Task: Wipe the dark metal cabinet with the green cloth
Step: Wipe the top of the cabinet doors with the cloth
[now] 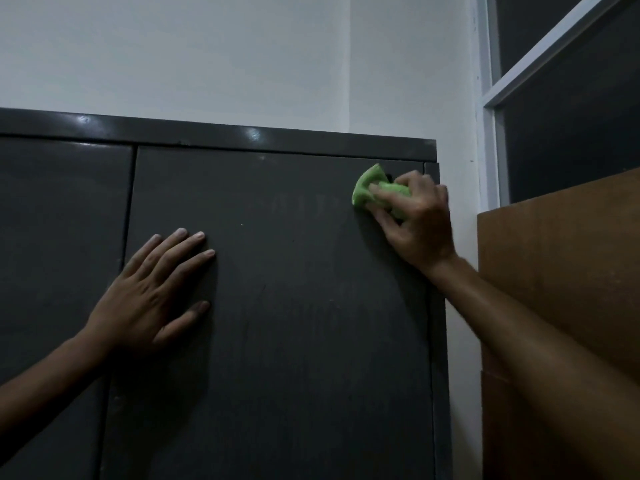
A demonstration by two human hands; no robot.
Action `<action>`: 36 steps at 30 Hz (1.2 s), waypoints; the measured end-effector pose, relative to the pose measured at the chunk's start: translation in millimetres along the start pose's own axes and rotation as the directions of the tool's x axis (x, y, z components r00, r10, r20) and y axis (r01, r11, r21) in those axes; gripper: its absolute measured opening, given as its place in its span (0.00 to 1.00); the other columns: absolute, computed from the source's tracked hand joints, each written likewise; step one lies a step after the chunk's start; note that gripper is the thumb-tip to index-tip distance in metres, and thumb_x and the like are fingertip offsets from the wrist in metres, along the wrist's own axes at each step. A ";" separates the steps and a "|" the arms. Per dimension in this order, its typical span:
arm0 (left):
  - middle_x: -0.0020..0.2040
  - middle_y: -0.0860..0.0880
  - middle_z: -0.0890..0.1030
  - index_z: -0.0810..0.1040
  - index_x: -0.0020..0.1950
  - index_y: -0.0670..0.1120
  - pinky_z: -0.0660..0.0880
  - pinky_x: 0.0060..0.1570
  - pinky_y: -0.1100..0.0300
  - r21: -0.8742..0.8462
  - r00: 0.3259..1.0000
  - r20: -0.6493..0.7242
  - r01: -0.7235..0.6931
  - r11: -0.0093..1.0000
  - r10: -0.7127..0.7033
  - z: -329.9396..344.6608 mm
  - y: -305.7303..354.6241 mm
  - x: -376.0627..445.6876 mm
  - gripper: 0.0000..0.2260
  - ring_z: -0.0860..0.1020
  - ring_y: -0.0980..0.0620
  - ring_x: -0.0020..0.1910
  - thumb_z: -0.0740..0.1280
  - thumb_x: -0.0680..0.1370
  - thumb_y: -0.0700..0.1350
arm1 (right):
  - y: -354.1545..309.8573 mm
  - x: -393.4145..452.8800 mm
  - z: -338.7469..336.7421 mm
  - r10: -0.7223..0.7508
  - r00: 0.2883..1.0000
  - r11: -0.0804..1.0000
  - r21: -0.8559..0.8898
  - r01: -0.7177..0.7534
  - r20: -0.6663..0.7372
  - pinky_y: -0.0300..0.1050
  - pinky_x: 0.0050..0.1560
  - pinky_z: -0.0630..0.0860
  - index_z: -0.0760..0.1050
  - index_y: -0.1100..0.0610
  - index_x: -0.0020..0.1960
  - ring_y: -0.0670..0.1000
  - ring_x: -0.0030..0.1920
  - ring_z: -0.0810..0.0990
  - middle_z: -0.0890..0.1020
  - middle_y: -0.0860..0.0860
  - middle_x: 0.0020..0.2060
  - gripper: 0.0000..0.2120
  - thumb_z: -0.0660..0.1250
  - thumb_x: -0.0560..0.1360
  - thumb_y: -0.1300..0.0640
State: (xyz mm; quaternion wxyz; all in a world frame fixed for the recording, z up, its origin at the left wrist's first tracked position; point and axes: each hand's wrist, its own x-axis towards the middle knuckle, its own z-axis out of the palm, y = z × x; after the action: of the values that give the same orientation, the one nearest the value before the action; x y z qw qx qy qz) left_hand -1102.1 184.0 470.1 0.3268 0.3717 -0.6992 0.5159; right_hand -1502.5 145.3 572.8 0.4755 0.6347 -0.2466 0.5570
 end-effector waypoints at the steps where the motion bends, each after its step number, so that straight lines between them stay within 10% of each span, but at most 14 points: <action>1: 0.79 0.41 0.61 0.65 0.78 0.43 0.52 0.78 0.43 0.001 1.000 -0.006 0.000 1.000 0.000 -0.4 -0.1 -0.1 0.32 0.56 0.43 0.80 0.52 0.81 0.63 | -10.6 0.9 4.2 0.100 0.994 0.995 0.001 -0.100 -0.050 0.57 0.45 0.73 0.82 0.52 0.60 0.60 0.46 0.76 0.78 0.58 0.47 0.13 0.70 0.76 0.50; 4: 0.80 0.42 0.61 0.65 0.78 0.43 0.52 0.78 0.43 0.010 1.000 -0.012 -0.001 1.000 0.001 0.3 -0.3 -0.4 0.32 0.56 0.43 0.80 0.56 0.79 0.62 | -43.8 -26.2 17.3 -0.167 0.986 0.986 0.022 0.167 0.016 0.54 0.42 0.73 0.82 0.53 0.59 0.59 0.42 0.77 0.79 0.59 0.46 0.14 0.69 0.77 0.50; 7: 0.80 0.42 0.60 0.63 0.78 0.45 0.51 0.78 0.44 0.015 1.000 -0.002 -0.008 1.000 0.008 1.6 -2.8 -1.3 0.32 0.55 0.43 0.80 0.56 0.79 0.61 | -36.1 -24.3 10.5 -0.539 0.825 0.841 0.047 0.539 0.171 0.51 0.38 0.74 0.82 0.55 0.59 0.56 0.37 0.78 0.80 0.60 0.44 0.15 0.68 0.78 0.48; 13: 0.81 0.44 0.58 0.60 0.80 0.47 0.50 0.79 0.44 0.015 1.000 0.011 0.002 1.000 -0.003 5.0 -5.9 -3.5 0.33 0.54 0.44 0.81 0.56 0.79 0.62 | -24.2 18.4 14.1 -0.178 0.982 0.982 -0.083 0.172 -0.064 0.54 0.50 0.67 0.84 0.55 0.52 0.58 0.43 0.78 0.80 0.56 0.42 0.14 0.70 0.77 0.45; 19: 0.81 0.44 0.59 0.62 0.79 0.46 0.50 0.79 0.44 0.017 1.000 0.004 0.001 1.000 -0.001 4.2 -4.6 -2.6 0.32 0.54 0.44 0.81 0.56 0.79 0.61 | -29.5 5.3 11.9 -0.641 0.742 0.752 -0.035 0.658 0.199 0.52 0.53 0.66 0.82 0.54 0.50 0.54 0.41 0.78 0.82 0.52 0.40 0.15 0.64 0.80 0.44; 24: 0.81 0.44 0.58 0.62 0.79 0.46 0.50 0.79 0.45 0.024 1.000 0.006 -0.002 1.000 0.001 4.2 -4.9 -3.3 0.32 0.54 0.44 0.81 0.56 0.79 0.61 | -25.8 39.5 12.9 -0.262 0.963 0.959 -0.096 0.267 0.062 0.51 0.48 0.72 0.81 0.59 0.49 0.57 0.38 0.81 0.84 0.57 0.41 0.17 0.65 0.78 0.45; 30: 0.81 0.43 0.59 0.62 0.79 0.46 0.51 0.78 0.43 0.030 1.000 0.011 0.003 1.000 -0.004 3.5 -4.3 -2.8 0.32 0.54 0.44 0.81 0.56 0.79 0.62 | -43.9 12.2 16.9 -0.637 0.705 0.758 0.088 0.646 0.312 0.50 0.40 0.73 0.80 0.57 0.49 0.55 0.35 0.78 0.81 0.56 0.41 0.13 0.64 0.80 0.48; 33: 0.81 0.44 0.59 0.61 0.79 0.47 0.52 0.78 0.43 0.028 1.000 0.008 0.003 1.000 -0.003 3.5 -5.0 -3.5 0.32 0.54 0.44 0.81 0.56 0.79 0.62 | -35.2 45.6 17.8 -0.309 0.946 0.949 -0.037 0.314 0.100 0.52 0.40 0.75 0.80 0.58 0.48 0.58 0.37 0.80 0.83 0.57 0.43 0.12 0.67 0.77 0.49; 36: 0.81 0.44 0.59 0.61 0.79 0.47 0.52 0.78 0.43 0.026 1.000 0.008 0.003 1.000 -0.003 3.4 -4.8 -3.9 0.32 0.54 0.44 0.81 0.56 0.79 0.62 | -59.2 24.6 28.9 -0.188 0.982 0.982 0.003 0.188 -0.010 0.50 0.40 0.73 0.80 0.57 0.47 0.59 0.38 0.80 0.82 0.56 0.42 0.11 0.67 0.77 0.49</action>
State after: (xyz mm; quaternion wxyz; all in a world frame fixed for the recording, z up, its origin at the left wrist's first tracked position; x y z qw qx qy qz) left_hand -1096.3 180.5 468.3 0.3200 0.3791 -0.6931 0.5230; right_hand -1432.6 150.5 578.6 0.5258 0.6534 -0.1823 0.5132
